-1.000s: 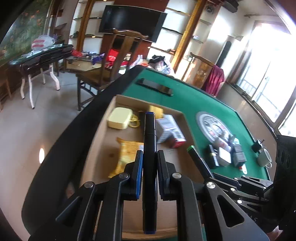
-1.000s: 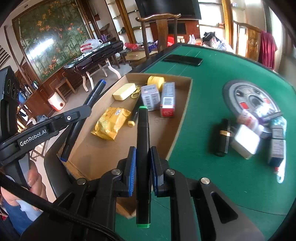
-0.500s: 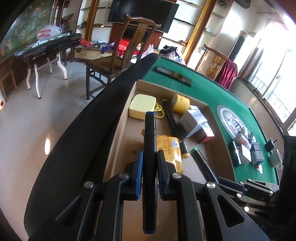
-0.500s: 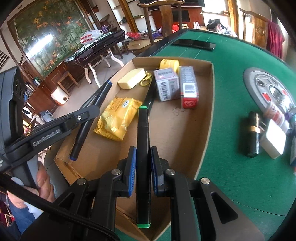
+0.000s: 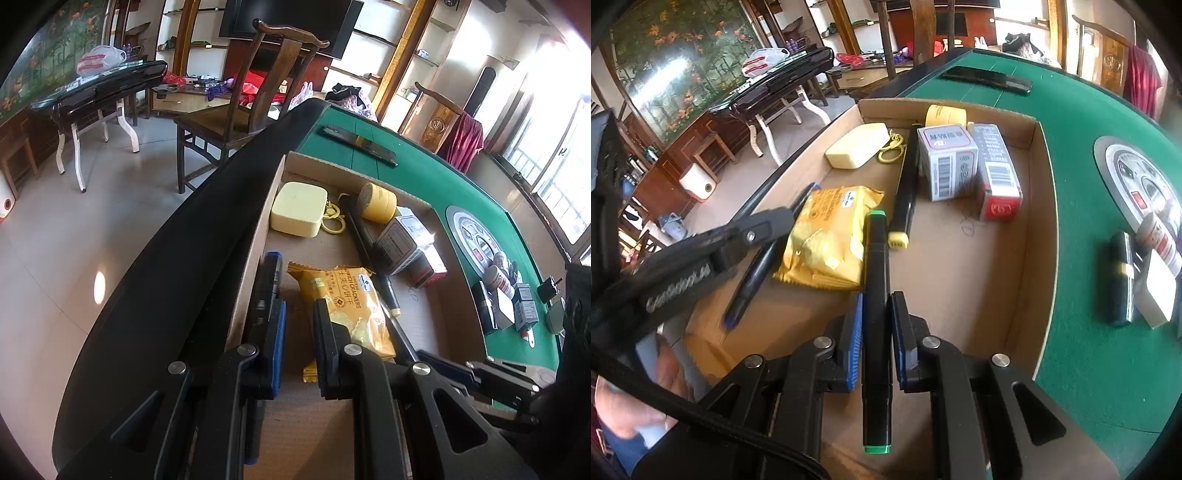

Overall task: Organize objects
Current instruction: 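Carry both black markers into the cardboard box and open both grippers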

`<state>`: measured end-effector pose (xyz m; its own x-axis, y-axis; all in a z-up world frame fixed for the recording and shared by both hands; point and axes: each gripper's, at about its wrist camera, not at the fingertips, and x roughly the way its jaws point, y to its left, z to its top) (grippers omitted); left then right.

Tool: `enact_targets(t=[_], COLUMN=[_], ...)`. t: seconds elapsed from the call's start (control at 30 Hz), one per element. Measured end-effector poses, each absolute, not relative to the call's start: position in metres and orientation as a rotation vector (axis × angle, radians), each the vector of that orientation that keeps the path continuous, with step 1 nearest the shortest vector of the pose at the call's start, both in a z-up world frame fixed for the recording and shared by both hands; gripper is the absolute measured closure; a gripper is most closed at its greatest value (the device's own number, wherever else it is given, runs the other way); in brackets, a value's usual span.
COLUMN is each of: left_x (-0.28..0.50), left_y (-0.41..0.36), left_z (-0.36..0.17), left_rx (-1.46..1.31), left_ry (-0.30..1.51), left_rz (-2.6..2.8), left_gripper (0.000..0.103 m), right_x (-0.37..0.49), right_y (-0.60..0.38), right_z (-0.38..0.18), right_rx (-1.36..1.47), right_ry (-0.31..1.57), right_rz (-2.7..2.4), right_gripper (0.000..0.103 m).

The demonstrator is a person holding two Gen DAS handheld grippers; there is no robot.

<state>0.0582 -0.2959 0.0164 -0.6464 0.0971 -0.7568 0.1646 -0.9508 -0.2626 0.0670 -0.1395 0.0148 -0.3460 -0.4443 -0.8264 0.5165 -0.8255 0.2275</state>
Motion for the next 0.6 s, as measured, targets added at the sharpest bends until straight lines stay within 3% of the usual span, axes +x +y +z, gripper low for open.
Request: enact_targets(t=[0.37,0.6], left_x=[0.063,0.07], left_y=[-0.293,-0.288], left_z=[0.017,0.02], left_rx=[1.262,1.198], left_ry=[0.464,0.436], left_rz=[-2.781,-2.782], left_gripper=[0.091,0.091], right_x=[0.066,0.084], right_y=[-0.156,-0.154], right_z=[0.016,0.029], right_rx=[1.246,1.146], right_ry=[0.236,0.365], right_rz=[-2.257,-2.334], right_gripper=[0.089,0.074])
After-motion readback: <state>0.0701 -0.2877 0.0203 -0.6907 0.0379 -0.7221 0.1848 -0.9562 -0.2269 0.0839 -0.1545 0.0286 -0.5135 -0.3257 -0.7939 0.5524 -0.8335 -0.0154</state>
